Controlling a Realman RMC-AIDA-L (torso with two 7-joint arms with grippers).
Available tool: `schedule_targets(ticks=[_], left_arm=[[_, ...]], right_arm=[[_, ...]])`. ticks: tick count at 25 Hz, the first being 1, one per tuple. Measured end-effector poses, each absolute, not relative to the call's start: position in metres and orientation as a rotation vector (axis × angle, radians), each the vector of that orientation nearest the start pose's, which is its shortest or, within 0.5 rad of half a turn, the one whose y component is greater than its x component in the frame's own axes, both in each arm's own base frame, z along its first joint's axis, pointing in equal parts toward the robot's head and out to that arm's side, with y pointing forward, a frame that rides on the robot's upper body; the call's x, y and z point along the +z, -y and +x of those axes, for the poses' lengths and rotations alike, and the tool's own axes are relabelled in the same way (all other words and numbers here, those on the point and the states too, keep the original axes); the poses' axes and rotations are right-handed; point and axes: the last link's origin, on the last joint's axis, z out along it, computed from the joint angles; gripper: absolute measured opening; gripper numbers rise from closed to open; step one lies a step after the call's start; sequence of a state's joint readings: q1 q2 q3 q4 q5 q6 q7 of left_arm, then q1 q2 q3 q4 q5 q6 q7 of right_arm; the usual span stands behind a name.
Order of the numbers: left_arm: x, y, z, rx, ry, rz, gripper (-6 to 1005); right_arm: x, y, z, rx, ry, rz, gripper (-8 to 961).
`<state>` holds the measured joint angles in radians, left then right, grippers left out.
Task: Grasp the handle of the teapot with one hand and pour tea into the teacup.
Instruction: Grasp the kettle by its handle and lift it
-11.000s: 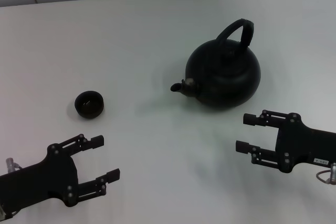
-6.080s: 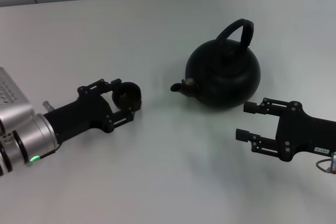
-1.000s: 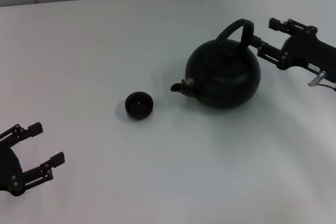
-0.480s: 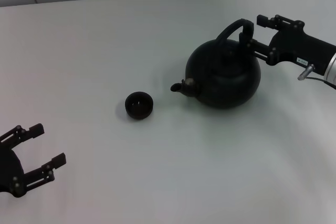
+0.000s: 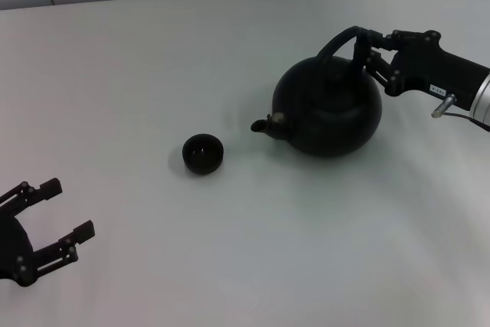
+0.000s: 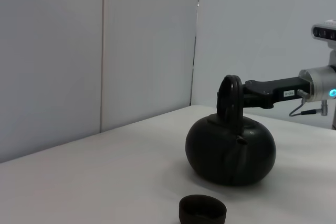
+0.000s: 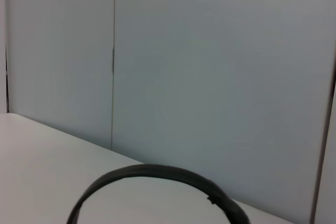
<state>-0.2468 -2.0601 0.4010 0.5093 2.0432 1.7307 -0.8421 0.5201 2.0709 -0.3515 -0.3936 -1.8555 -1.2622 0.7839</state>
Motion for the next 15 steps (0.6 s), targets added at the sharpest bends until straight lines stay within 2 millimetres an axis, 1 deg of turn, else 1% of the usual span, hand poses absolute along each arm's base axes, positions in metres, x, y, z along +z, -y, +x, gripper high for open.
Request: schedule_targets(ticks=[2,7,12,15], left_arm=[[0.0132,-0.2217,-0.3460,-0.772,0.437,-2.496,812],[0.0132,-0.2230,-0.3455,-0.772,0.435,-2.496,812],[0.0133,-0.2231,-0.3451,-0.776,0.433,-2.495,812],[0.0134,-0.2229,-0.3451,-0.777,0.433,-2.496,812]], right_arm=[[0.0092,-0.3493,0.3175,0.613,-0.401,-2.207,234],[0.0079,-0.3497,0.3163,0.617,-0.402,-2.209,65],[0.0106,-0.3515,0.3145,0.644,-0.411,-2.185,65],[0.0143,-0.3574,0.3086,0.685,-0.418,-2.157,65]])
